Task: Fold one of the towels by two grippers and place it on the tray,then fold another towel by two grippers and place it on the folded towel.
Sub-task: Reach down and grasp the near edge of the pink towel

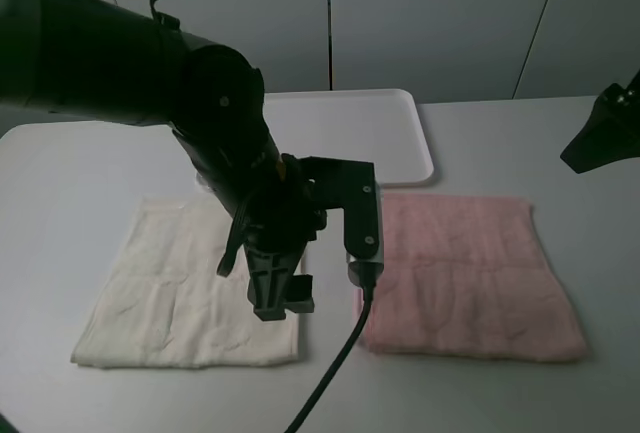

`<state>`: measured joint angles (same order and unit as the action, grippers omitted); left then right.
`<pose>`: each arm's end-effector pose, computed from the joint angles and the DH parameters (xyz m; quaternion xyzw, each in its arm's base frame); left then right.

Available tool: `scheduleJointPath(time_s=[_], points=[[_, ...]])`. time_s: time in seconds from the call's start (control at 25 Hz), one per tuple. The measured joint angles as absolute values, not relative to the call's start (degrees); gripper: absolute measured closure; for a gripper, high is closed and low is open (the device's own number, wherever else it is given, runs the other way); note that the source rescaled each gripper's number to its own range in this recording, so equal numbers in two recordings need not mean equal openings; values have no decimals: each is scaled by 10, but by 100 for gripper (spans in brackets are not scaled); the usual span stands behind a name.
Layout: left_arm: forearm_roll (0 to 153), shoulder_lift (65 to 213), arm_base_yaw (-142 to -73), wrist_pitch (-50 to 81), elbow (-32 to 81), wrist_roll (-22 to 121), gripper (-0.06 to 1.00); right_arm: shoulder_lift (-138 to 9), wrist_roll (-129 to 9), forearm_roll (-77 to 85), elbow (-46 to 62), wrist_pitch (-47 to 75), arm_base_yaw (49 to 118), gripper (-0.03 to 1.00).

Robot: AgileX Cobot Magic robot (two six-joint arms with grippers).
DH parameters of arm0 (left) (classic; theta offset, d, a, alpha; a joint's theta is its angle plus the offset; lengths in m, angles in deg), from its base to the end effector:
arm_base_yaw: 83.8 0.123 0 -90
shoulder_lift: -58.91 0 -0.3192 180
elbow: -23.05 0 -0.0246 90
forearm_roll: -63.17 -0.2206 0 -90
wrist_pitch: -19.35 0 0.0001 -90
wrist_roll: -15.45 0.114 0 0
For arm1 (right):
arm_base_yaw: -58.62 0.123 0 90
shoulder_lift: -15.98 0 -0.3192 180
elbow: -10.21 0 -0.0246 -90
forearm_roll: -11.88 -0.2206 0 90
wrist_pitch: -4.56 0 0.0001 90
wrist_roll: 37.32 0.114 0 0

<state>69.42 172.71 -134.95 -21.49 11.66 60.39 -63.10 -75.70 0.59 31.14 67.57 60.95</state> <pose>0.2138 -0.2784 0.1977 0.7126 0.6898 -0.0469 0.1191 0.1936 0.0278 0.3152 -0.3131 0.9336 0.0432 0.1686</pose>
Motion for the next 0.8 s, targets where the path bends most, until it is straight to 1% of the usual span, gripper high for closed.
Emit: scheduleJointPath(time_s=[0.2,0.32,0.52,0.8], points=[[645,1795,-1424,-256,187,556,-3,-631,-758,25,327,674,609,-3],[639,1823,-1449,-274,221,550,-3,-631,-758,36,328,675,609,-3],[635,1848,-1463,-301,243,547,-3,-631,-758,37,328,674,609,-3],[644,1873,-1471,-313,247,546,-3,-631,-758,37,328,676,609,-3]])
